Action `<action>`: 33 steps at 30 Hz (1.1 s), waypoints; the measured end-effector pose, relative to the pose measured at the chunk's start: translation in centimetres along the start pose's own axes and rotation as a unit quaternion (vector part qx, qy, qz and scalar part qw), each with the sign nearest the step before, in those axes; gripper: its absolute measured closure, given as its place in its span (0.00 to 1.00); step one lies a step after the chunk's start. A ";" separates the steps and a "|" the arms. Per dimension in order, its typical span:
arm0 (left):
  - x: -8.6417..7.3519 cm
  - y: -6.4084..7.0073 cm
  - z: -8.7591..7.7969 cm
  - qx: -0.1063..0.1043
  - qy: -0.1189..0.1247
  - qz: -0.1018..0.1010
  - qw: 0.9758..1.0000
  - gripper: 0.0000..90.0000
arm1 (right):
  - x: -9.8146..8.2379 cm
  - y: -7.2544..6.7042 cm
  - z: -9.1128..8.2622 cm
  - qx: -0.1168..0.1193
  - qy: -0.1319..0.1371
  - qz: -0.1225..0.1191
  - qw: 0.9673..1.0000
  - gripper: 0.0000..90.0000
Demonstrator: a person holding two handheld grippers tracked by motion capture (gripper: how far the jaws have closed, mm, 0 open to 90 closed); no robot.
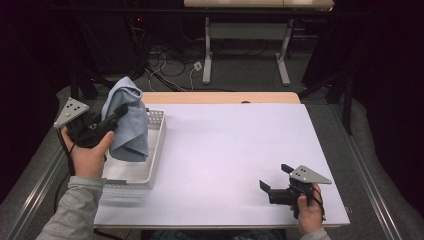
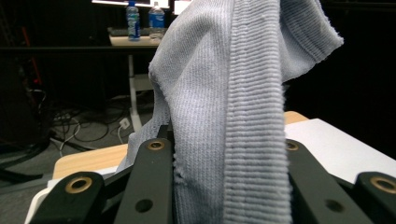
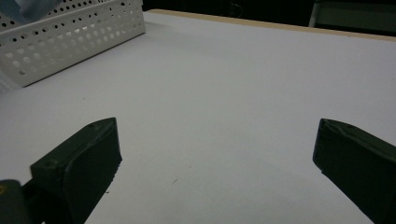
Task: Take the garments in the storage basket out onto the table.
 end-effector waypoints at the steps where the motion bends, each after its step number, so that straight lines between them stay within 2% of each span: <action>1: 0.1 0.2 0.0 -0.003 0.002 -0.005 1.000 0.79 | 0.0 0.0 0.0 0.000 0.000 0.001 1.000 0.01; 11: 1.1 2.7 0.4 -0.042 0.008 -0.005 0.999 0.79 | 0.0 0.0 0.0 0.000 0.000 0.000 1.000 0.01; 19: 1.5 5.1 1.0 -0.076 0.013 -0.005 0.997 0.79 | 0.0 0.0 0.0 0.002 -0.002 -0.001 1.000 0.01; 25: 0.8 6.8 1.6 -0.099 0.004 -0.007 0.995 0.79 | 0.0 0.0 0.0 0.002 -0.001 -0.001 1.000 0.01; 33: -0.9 8.3 2.7 -0.115 -0.007 -0.013 0.993 0.79 | 0.1 0.0 -0.1 0.002 -0.001 0.001 1.000 0.01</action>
Point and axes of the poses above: each handheld gripper's, and its own axes: z roughly forward along the jaws, x roughly out of its top, y roughly to its right, the point moved 4 cm from there along z, roughly forward along the jaws, and after that the axes turned 15 degrees about y, right-handed, at the moved point
